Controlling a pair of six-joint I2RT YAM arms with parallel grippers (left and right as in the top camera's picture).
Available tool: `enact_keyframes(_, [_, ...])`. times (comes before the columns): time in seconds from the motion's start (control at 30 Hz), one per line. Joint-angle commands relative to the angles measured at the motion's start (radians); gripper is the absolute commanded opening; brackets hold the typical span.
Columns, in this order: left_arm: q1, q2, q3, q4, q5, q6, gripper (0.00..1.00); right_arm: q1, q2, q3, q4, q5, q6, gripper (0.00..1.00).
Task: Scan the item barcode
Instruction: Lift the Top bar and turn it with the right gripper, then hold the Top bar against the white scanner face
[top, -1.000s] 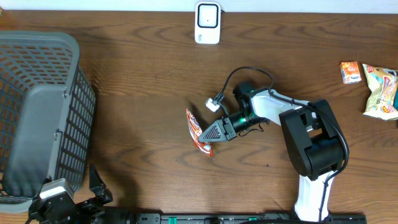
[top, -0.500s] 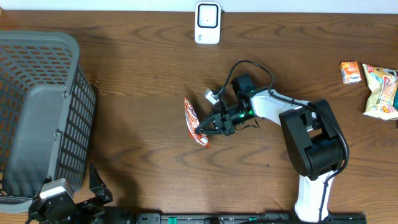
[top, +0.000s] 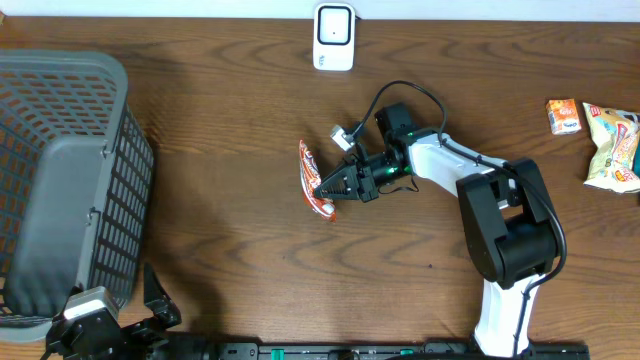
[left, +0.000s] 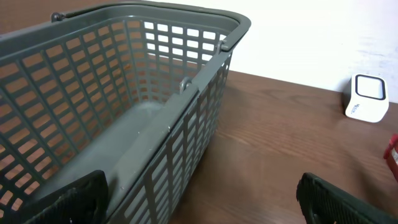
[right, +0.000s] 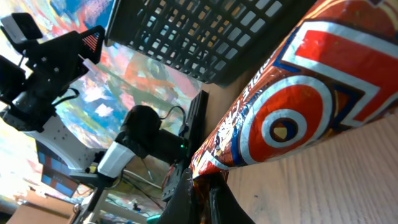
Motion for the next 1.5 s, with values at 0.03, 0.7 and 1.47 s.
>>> enact_keyframes(0.03, [0.003, 0.000, -0.073, -0.097, -0.025, -0.070, 0.98, 0.036, -0.077, 0.019, -0.001, -0.043, 0.073, 0.01])
enact_keyframes(0.7, [0.003, 0.000, -0.073, -0.097, -0.025, -0.070, 0.98, 0.122, -0.295, 0.019, -0.382, -0.042, 0.037, 0.01])
enact_keyframes(1.47, [0.003, 0.000, -0.073, -0.097, -0.025, -0.070, 0.98, -0.025, -0.280, 0.021, 0.275, 0.812, 0.524, 0.01])
